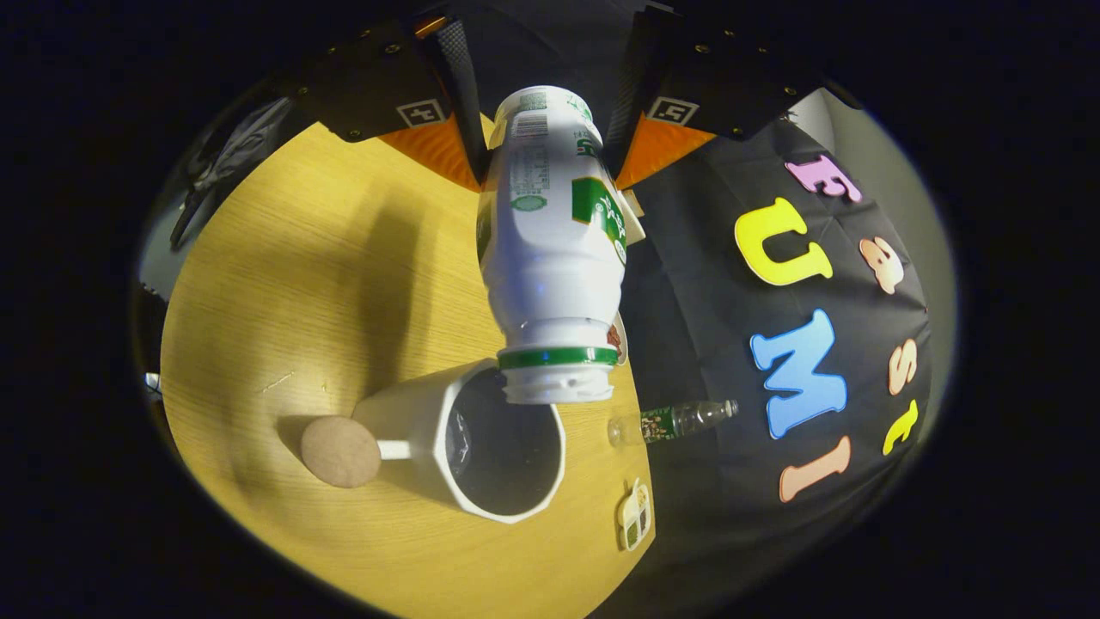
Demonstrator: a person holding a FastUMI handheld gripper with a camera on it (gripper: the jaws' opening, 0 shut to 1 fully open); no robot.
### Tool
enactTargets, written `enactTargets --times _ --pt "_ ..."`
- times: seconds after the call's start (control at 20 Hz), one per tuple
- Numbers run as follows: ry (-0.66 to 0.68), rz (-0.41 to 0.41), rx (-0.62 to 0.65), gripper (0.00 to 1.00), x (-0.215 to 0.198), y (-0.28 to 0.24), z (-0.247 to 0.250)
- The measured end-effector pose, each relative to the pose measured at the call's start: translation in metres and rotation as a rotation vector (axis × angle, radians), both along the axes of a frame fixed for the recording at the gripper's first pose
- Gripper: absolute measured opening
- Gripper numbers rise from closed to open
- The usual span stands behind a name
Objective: Take the bottle from table, then pour the juice into the cup, finally place the bottle on the coaster
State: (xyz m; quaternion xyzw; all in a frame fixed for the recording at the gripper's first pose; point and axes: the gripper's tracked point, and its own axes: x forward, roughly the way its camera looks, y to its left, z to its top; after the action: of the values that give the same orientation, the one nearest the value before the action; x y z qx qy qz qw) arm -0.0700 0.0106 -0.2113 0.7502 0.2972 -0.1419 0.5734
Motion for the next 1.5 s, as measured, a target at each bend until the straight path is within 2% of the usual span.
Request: enactTargets --times 0.25,0.6,0.9,1.4,1.5 --pt "0.008 0.009 -0.139 0.7 0.0 -0.004 -0.011" --pt "0.012 0.115 -0.403 0.7 0.0 -0.006 -0.034" --pt "0.006 0.256 -0.65 0.7 0.008 -0.004 -0.035" --pt "-0.002 0.376 -0.984 0.7 0.029 -0.003 -0.033" --pt "-0.009 0.391 -1.043 0.7 0.044 -0.005 -0.026"
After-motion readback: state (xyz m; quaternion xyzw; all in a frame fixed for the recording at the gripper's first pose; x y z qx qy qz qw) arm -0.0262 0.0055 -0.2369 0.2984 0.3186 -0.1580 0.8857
